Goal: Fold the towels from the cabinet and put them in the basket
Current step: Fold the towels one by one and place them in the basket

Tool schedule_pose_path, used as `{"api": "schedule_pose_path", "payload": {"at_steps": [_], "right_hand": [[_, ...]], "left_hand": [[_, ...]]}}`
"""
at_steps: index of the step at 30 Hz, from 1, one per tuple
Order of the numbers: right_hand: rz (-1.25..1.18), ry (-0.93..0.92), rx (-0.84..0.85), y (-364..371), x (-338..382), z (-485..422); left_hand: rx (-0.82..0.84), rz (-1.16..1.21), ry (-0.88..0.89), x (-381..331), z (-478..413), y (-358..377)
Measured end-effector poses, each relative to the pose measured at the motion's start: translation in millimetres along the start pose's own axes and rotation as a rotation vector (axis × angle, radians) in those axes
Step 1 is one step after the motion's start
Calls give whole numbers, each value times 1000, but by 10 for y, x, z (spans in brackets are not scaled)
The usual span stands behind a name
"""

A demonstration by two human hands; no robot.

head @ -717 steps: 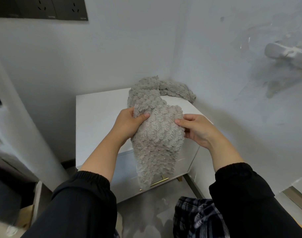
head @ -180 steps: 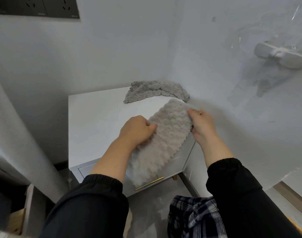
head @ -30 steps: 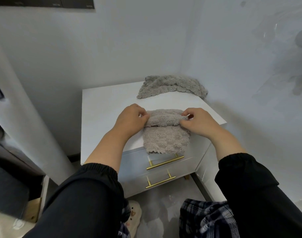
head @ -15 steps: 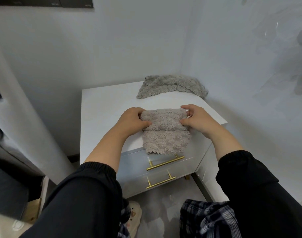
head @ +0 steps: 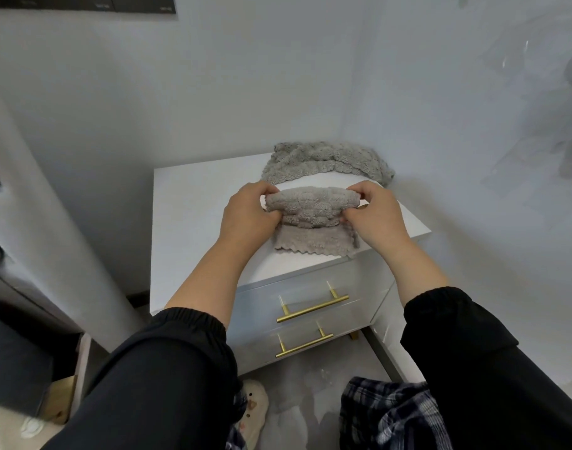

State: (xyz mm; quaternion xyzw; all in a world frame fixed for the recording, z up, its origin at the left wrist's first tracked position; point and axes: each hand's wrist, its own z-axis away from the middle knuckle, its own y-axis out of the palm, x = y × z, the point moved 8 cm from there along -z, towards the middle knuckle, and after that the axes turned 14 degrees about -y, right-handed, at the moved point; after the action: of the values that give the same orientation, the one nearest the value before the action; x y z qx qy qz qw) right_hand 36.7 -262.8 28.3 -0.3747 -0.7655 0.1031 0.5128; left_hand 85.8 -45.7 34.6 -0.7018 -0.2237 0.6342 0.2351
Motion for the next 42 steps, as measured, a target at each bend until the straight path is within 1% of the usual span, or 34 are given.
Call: {"api": "schedule_pose_path", "payload": {"at_steps": [4, 7, 11, 16, 20, 22, 25, 27, 32, 37, 40, 42], "right_hand": [[49, -24, 18, 0, 37, 27], [111, -5, 101, 4, 36, 61], [68, 49, 221, 16, 12, 129], [139, -15, 192, -41, 29, 121], [137, 32, 215, -18, -22, 145], [151, 57, 230, 8, -59, 147], [33, 128, 255, 65, -153, 157], [-66, 166, 304, 116, -192, 181], [-155, 169, 372, 162, -212, 209], [-148, 145, 327, 128, -207, 192], [-263, 207, 287, 137, -223, 192], [-405, 248, 257, 168, -229, 201]], "left_hand": [[40, -6, 25, -1, 27, 41], [85, -50, 45, 4, 54, 73], [104, -49, 68, -18, 91, 61], [88, -74, 70, -31, 64, 67], [97, -135, 77, -32, 65, 133], [144, -123, 55, -5, 69, 173], [303, -96, -35, 87, 92, 265], [368, -113, -70, 125, 116, 308], [370, -104, -78, 127, 92, 311], [347, -58, -94, 98, 92, 332], [338, 52, -99, 68, 92, 328], [344, 135, -130, 76, 94, 327]]}}
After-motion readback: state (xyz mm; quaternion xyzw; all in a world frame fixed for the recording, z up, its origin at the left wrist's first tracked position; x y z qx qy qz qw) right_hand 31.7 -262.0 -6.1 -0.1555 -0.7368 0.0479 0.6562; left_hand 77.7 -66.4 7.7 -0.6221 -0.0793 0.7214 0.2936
